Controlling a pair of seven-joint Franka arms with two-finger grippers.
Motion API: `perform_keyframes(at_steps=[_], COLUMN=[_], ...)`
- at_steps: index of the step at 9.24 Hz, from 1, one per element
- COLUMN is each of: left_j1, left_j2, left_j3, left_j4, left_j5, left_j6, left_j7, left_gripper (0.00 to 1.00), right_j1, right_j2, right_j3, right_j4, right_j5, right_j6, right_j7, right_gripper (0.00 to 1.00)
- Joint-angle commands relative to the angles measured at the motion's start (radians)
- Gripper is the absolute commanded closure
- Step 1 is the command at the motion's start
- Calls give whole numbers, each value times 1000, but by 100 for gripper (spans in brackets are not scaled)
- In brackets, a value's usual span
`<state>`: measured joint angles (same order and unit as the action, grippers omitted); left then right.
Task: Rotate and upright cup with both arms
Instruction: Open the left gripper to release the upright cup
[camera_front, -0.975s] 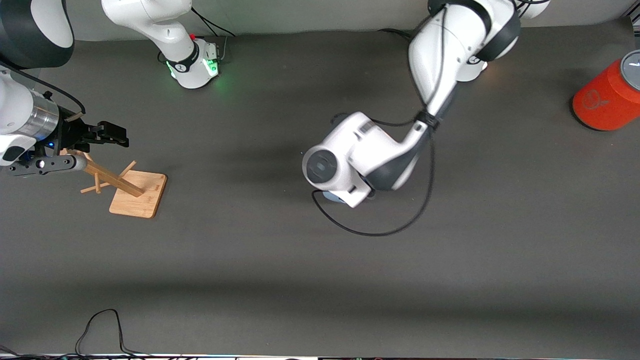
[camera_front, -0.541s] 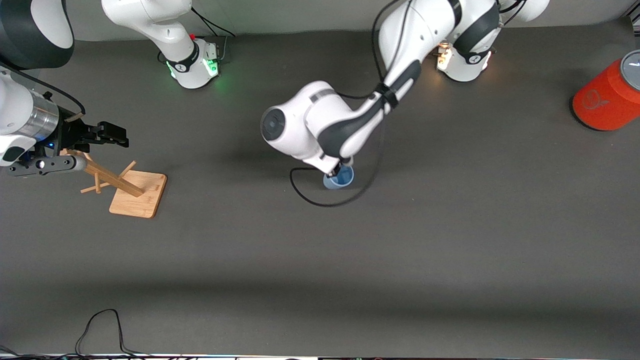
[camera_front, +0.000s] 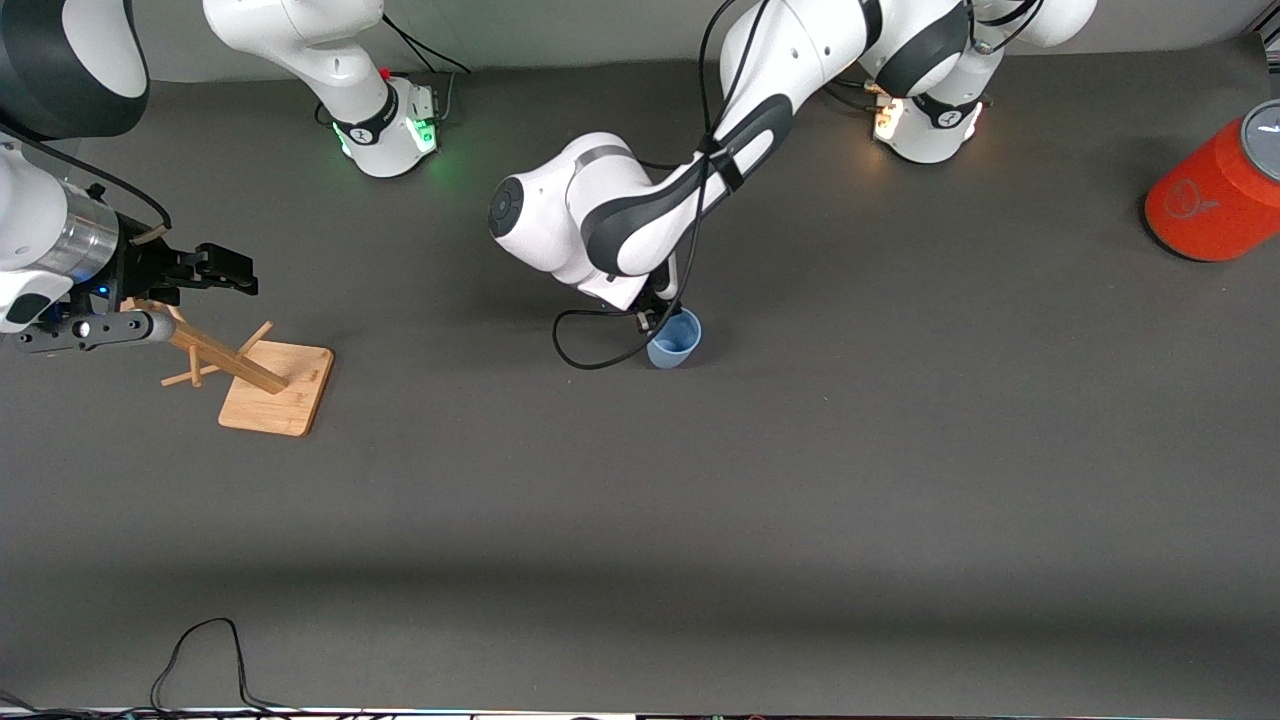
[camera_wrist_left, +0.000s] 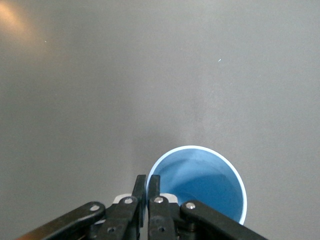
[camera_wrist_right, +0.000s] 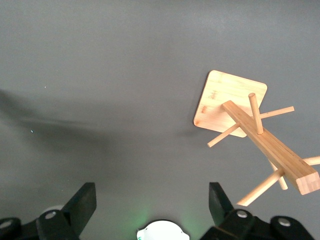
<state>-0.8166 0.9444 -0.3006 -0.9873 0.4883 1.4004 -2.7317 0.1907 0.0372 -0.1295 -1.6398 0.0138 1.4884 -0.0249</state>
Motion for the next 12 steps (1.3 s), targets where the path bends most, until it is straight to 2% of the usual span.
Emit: perform_keyframes(at_steps=[1,2,5,6,8,9,10,12], left_j1=[-19,-19,-18,-10,36,81,144,310], left_j2=[13,13,-1,-16,-68,-99,-136,-250], left_j3=[11,9,-2,-17,-23,-25,-25,-17], left_j4=[-14,-19,-27,-22,-16,-14,-11,-22], left_j5=[21,25,13,-23,-190,-229,-269,-316], left_j6=[28,29,31,22,-33,-63,-72,-165], left_j7=[-71,-48,24,100,475,641,787,1226], left_gripper=[60,1,0,0,0,0,0,0], right_j1=[3,3,3,3,3,3,3,3], right_j2=[9,9,10,10,13,15,15,15], right_j3=[-1,-1,-1,-1,-1,-1,-1,-1], right_j4=[20,21,20,20,18,20,20,20], right_j5=[-15,-15,-15,-15,-17,-17,-17,-17], right_j6=[-10,-10,-10,-10,-10,-10,-10,-10], right_j7=[-10,-10,-12,-12,-18,-20,-20,-20], right_gripper=[0,0,0,0,0,0,0,0])
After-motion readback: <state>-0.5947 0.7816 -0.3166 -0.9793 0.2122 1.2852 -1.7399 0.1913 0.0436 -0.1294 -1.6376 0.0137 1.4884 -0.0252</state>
